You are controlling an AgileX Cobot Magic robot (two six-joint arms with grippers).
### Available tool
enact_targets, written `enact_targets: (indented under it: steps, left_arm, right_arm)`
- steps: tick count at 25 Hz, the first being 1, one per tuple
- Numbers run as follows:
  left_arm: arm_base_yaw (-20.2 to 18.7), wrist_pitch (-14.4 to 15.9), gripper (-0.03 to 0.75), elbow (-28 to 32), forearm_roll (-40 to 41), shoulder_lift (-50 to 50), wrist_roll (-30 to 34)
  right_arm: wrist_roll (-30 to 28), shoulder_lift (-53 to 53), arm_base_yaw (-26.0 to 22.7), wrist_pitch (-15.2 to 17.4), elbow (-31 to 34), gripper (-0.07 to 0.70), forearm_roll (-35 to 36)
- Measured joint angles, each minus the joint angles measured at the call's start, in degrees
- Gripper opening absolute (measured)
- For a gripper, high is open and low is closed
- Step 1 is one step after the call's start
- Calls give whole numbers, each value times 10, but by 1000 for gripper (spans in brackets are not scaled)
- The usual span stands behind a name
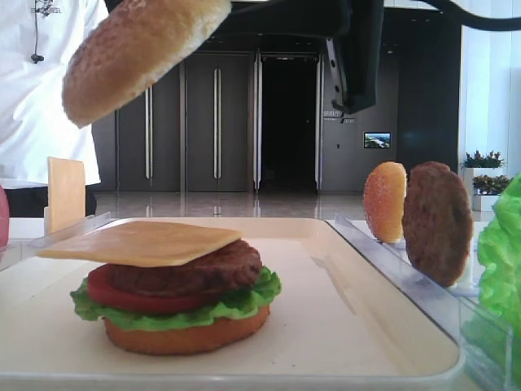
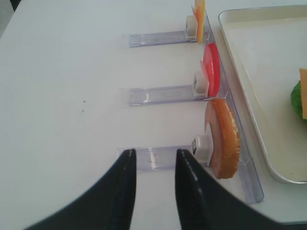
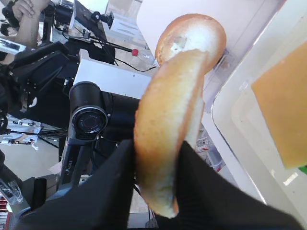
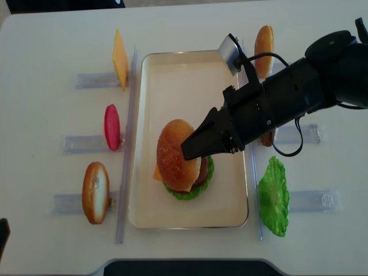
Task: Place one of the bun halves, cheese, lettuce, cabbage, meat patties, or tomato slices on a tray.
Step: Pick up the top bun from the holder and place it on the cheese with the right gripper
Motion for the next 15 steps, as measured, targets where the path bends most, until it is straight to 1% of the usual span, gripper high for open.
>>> enact_targets:
  steps: [5,8,11,15]
  left_arm:
    - [0,0,219,0,0,0,0]
    - [0,0,219,0,0,0,0]
    - [0,0,219,0,0,0,0]
    - [0,0,219,0,0,0,0]
  right_arm:
    - [-12,3,0,3,0,218,0]
    - [-14,19,0,10,0,218,1]
    - [-30,28,0,11,0,218,2]
    - [-40,33,-13,14,0,218,5]
